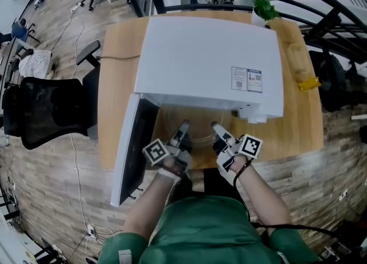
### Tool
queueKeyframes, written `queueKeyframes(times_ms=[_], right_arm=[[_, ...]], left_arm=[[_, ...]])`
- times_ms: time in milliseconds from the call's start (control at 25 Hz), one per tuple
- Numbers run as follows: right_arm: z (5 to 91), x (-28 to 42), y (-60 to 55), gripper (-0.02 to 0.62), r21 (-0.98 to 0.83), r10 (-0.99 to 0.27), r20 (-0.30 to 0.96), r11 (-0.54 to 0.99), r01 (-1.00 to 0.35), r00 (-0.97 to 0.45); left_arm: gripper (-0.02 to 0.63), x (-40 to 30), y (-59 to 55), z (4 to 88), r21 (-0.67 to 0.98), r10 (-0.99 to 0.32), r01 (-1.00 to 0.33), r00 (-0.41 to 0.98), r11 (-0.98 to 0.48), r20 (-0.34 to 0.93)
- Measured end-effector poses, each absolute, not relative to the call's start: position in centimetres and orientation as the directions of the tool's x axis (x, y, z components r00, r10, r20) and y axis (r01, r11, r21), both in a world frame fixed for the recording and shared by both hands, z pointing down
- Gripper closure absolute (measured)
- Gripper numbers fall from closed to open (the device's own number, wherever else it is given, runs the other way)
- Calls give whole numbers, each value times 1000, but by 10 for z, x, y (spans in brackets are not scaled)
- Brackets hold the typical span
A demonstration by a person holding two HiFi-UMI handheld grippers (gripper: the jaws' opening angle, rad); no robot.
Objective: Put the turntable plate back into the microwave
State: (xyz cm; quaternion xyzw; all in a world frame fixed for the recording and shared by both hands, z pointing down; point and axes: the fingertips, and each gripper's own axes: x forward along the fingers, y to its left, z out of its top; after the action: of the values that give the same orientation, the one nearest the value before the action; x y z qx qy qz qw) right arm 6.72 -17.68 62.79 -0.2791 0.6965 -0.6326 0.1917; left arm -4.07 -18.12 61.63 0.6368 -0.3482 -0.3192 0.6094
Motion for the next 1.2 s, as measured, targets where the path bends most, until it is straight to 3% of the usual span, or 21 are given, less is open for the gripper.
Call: queueKeyframes(times_ms=[480, 560, 640, 1000, 1200], right_arm=[[645, 65, -185, 535, -976, -648, 149, 27, -218, -747], [646, 63, -186, 451, -974, -651, 160, 18, -226, -742], [647, 62, -185, 435, -975, -653, 165, 6, -223, -739], [640, 37, -156, 443, -982, -620, 155, -12, -189, -769], [662, 39, -145, 474, -954, -611, 290, -124, -273, -737]], left_arm=[[565, -42, -198, 633, 998, -849, -43, 524, 43, 59], [571, -43, -200, 639, 996, -850, -66, 521, 56, 82], [572, -45, -202, 645, 993, -848, -92, 520, 67, 106], [569, -45, -217, 648, 993, -859, -72, 500, 90, 114], [566, -47, -223, 653, 989, -855, -112, 499, 98, 141]])
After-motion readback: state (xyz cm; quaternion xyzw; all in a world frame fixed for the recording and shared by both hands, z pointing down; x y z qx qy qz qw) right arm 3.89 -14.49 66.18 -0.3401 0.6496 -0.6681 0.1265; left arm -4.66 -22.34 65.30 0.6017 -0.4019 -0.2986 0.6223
